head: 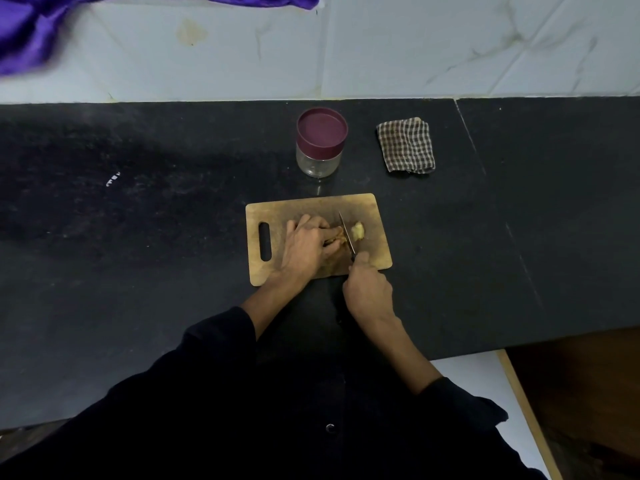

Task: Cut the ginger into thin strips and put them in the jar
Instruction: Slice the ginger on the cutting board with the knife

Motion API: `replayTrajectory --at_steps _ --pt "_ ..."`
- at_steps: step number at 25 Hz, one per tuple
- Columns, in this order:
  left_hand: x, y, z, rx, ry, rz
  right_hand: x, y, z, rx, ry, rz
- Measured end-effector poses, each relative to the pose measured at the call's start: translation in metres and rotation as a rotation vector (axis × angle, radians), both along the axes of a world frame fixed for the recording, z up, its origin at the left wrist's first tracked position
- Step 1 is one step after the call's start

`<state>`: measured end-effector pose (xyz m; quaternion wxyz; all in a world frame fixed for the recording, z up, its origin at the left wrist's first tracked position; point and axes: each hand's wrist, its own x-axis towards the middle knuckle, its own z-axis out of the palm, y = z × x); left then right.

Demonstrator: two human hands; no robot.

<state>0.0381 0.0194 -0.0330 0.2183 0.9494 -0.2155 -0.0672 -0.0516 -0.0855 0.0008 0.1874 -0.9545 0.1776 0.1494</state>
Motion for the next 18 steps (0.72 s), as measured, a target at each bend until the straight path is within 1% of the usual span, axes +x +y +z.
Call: replayTrajectory --at_steps 10,15,18 --pt "0.0 0.001 0.006 0.018 0.012 -0.022 0.018 0.004 0.0 -0.029 -0.001 -0.02" --pt "-0.001 0.0 0.007 0.04 0.012 -0.016 0.003 0.002 0.0 -0.081 0.019 0.017" --pt "0.0 0.0 0.007 0.019 0.02 -0.015 0.0 0.001 0.002 -0.094 0.024 0.025"
